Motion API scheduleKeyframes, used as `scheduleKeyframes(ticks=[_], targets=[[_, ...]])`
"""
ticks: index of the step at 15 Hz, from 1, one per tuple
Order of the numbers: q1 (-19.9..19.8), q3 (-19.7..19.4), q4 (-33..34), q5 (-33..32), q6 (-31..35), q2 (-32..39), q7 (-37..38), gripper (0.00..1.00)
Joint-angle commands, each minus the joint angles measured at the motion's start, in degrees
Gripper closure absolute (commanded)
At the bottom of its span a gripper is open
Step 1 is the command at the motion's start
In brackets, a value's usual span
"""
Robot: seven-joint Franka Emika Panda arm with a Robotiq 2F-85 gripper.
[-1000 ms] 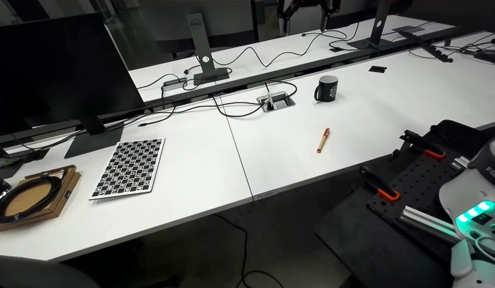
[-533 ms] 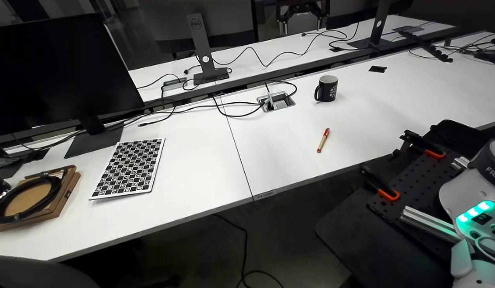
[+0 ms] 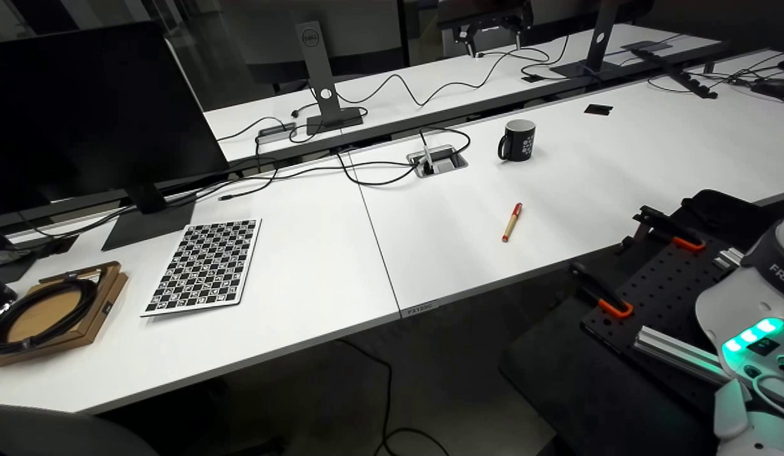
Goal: Move the black mug to the left side of the desk
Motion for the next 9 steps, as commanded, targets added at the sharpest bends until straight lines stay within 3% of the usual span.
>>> scheduleKeyframes(ticks=[1,5,9], targets=[[4.3,-4.3,-0.5,1.3,0.2,-0.9,0.1,0.0],[6.2,-7.0,0.0,8.9,0.2,0.8,-0.7,0.0],[7.0,-10.0,0.4,10.9,2.0,4.0,2.0,0.0]])
